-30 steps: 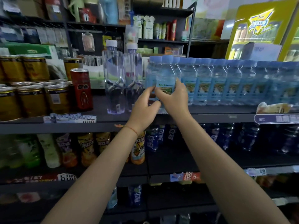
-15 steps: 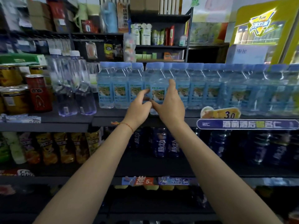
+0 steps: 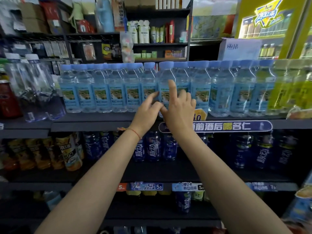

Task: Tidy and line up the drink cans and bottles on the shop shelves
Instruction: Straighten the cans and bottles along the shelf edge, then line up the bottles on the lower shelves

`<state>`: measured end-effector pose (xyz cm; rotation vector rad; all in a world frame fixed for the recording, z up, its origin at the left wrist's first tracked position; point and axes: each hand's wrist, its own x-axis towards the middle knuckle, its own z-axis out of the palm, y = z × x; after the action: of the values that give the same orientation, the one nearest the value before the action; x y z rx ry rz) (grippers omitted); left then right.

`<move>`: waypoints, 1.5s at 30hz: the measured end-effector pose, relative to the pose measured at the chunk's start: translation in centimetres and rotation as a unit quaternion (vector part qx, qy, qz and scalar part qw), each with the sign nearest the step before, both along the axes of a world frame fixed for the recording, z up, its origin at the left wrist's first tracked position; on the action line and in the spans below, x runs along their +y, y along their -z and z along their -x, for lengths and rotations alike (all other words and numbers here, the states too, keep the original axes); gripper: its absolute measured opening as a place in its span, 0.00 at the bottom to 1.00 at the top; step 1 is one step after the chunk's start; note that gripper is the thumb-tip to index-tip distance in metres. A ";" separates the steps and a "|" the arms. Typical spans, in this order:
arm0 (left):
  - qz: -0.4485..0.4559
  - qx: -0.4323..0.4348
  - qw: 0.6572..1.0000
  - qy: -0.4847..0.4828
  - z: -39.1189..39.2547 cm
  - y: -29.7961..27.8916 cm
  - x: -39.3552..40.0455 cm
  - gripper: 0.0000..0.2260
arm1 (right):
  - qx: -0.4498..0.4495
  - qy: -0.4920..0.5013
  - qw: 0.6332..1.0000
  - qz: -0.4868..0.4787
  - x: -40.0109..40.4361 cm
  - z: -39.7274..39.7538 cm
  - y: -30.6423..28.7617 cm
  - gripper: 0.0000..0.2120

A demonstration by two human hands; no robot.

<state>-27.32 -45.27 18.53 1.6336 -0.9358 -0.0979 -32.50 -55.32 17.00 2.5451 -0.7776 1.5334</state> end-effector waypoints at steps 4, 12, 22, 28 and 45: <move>-0.006 -0.015 1.000 0.001 0.8 -0.4 -1.2 0.23 | -0.013 0.025 1.000 0.005 -1.1 0.8 0.0 0.39; -0.004 -0.011 0.999 0.047 2.2 0.0 -2.1 0.32 | -0.030 -0.021 0.998 -0.044 -1.9 2.5 0.2 0.33; -0.040 -0.023 0.997 0.054 2.4 0.4 -2.0 0.25 | -0.013 -0.030 0.998 -0.059 -1.4 3.7 0.7 0.36; -0.074 -0.029 0.996 0.049 2.8 1.3 -1.1 0.23 | 0.004 -0.016 0.998 -0.069 -0.4 3.9 1.3 0.34; -0.301 0.195 0.933 -0.031 3.6 27.2 4.4 0.13 | 0.162 -0.175 0.850 -0.470 3.2 8.3 26.4 0.08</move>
<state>-30.95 -40.87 -8.65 2.0959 -0.5665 -0.6997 -40.83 -52.10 -9.43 3.6798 -1.2999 0.7686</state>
